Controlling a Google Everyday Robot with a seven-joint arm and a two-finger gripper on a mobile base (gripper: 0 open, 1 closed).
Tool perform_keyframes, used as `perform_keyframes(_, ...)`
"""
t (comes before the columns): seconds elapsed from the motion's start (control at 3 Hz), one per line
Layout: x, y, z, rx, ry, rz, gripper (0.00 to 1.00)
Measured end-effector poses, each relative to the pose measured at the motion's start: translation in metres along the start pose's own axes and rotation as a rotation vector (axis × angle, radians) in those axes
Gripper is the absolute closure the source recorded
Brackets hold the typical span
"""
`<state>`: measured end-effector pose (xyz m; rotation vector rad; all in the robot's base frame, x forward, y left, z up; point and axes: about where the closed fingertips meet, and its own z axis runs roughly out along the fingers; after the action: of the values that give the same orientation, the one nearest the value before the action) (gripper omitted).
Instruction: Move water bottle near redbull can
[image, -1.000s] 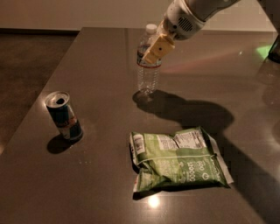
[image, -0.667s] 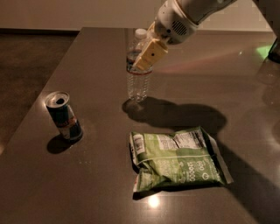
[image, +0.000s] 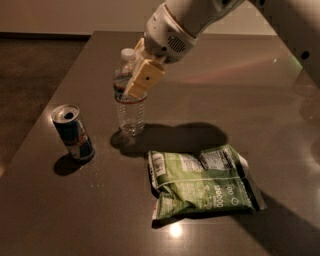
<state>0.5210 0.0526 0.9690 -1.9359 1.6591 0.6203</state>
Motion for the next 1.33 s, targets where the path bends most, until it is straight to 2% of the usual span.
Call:
perform_keyframes(0.33,-0.020,0.011,0.016,-0.035,-0.002,-0.061,1.00)
perform_keyframes(0.67,-0.032,0.018,0.026,-0.053,-0.001,-0.095,1.00)
perform_keyframes(1.0,-0.037,0.020,0.035,-0.058,0.008,-0.104,0.85)
perform_keyframes(1.33,-0.038,0.020,0.042,-0.073,0.011,-0.104,0.62)
